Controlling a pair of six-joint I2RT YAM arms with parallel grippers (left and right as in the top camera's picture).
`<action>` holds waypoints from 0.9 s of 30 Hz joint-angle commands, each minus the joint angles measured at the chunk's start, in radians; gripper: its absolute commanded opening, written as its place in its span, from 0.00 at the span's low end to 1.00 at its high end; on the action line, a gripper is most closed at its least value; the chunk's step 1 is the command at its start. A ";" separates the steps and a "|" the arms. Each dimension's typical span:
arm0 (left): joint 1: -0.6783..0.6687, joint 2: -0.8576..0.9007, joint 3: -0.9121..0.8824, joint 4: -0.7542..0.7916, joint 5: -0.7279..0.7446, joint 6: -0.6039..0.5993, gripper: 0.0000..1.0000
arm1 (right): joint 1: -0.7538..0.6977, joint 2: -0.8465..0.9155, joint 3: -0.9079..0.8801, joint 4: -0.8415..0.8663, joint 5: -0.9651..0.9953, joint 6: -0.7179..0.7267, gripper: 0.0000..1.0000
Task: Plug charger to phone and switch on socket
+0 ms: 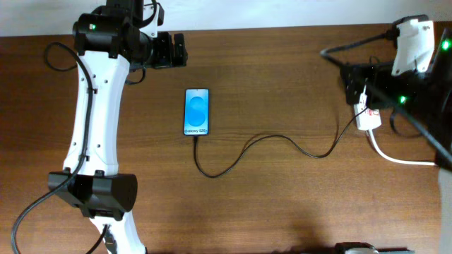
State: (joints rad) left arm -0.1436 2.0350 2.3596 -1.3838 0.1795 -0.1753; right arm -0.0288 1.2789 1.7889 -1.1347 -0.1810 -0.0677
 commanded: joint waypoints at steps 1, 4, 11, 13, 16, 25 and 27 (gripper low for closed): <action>0.001 -0.019 0.008 0.002 0.006 0.005 0.99 | 0.035 -0.193 -0.360 0.272 0.005 -0.003 0.99; 0.001 -0.019 0.008 0.002 0.006 0.005 0.99 | 0.063 -0.476 -0.859 0.676 -0.010 -0.002 0.98; 0.001 -0.019 0.009 0.002 0.006 0.005 0.99 | 0.063 -0.991 -1.583 1.283 0.013 0.024 0.99; 0.001 -0.019 0.008 0.002 0.006 0.005 0.99 | 0.063 -1.075 -1.665 1.337 0.034 0.025 0.99; 0.001 -0.019 0.008 0.002 0.007 0.005 1.00 | 0.063 -1.180 -1.735 1.336 0.044 0.028 0.98; 0.001 -0.019 0.008 0.002 0.006 0.005 0.99 | 0.070 -1.276 -1.783 1.063 0.070 0.103 0.99; 0.001 -0.019 0.008 0.002 0.007 0.005 1.00 | 0.068 -1.276 -1.783 1.066 0.058 0.102 0.99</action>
State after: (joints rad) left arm -0.1436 2.0346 2.3604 -1.3846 0.1833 -0.1757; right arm 0.0292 0.0139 0.0109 -0.0631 -0.1131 0.0246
